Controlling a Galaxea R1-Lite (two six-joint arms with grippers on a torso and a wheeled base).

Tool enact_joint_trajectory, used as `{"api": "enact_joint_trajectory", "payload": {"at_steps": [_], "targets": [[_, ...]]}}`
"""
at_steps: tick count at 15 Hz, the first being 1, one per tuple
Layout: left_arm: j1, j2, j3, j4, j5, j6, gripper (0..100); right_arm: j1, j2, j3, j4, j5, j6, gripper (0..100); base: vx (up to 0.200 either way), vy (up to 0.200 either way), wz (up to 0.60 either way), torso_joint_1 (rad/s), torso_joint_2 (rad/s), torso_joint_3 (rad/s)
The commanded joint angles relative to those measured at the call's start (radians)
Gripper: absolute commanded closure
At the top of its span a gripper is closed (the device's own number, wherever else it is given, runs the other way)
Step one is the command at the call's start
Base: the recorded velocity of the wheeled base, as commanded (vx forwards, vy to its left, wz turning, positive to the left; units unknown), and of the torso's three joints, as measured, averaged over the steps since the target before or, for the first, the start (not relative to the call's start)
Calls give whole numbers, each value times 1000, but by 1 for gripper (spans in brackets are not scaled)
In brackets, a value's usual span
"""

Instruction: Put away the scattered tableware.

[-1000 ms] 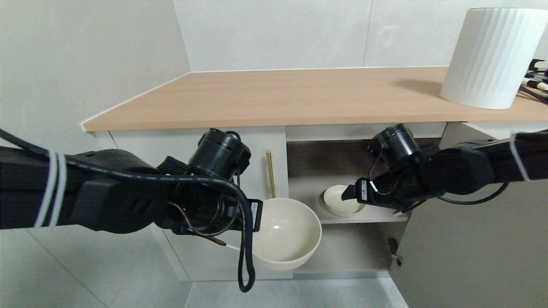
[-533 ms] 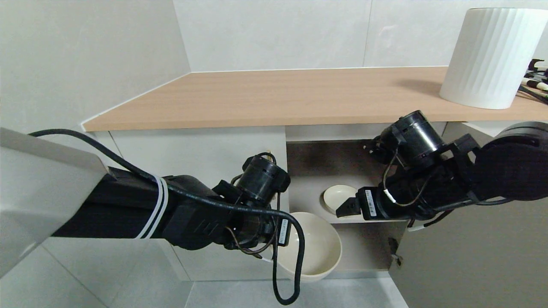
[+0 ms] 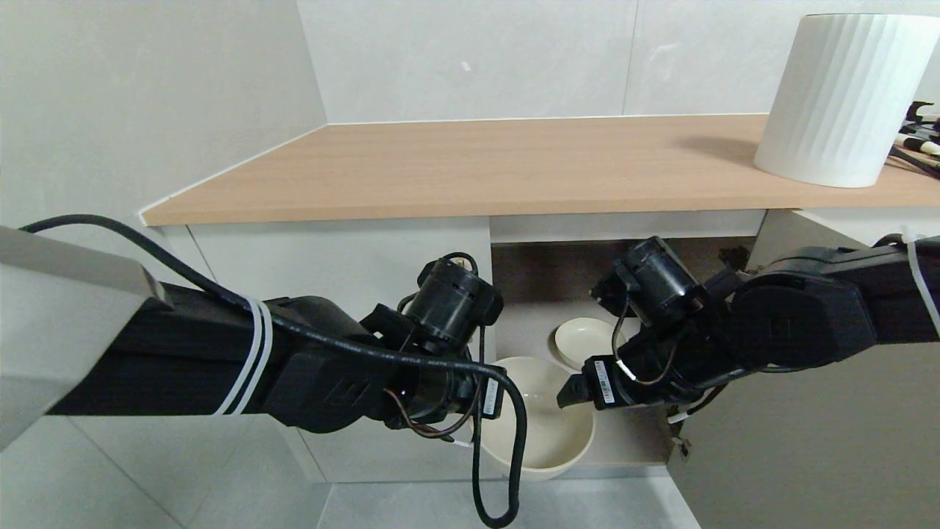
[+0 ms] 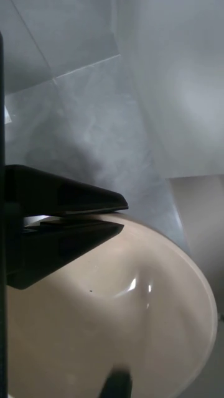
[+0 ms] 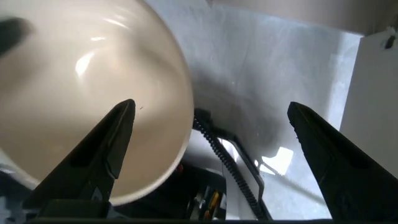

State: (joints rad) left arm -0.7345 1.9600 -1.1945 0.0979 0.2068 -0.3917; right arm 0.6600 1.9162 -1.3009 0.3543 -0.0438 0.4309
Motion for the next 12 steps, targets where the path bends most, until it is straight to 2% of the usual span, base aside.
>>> {"api": "enact_joint_trajectory", "payload": {"at_steps": [1, 3, 4, 12], "targets": [[-5, -13, 1, 0, 0, -1, 100, 1, 40, -3, 0, -1, 0, 0, 0, 0, 0, 0, 0, 0], [-10, -13, 1, 0, 6, -1, 100, 1, 61, -15, -6, -2, 3, 0, 0, 0, 0, 0, 0, 0], [-10, -13, 1, 0, 6, -1, 100, 1, 72, -18, -12, -4, 6, 100, 0, 0, 0, 0, 0, 0], [-16, 13, 4, 0, 6, -1, 100, 10, 66, -18, -26, -8, 22, 100, 0, 0, 0, 0, 0, 0]]}}
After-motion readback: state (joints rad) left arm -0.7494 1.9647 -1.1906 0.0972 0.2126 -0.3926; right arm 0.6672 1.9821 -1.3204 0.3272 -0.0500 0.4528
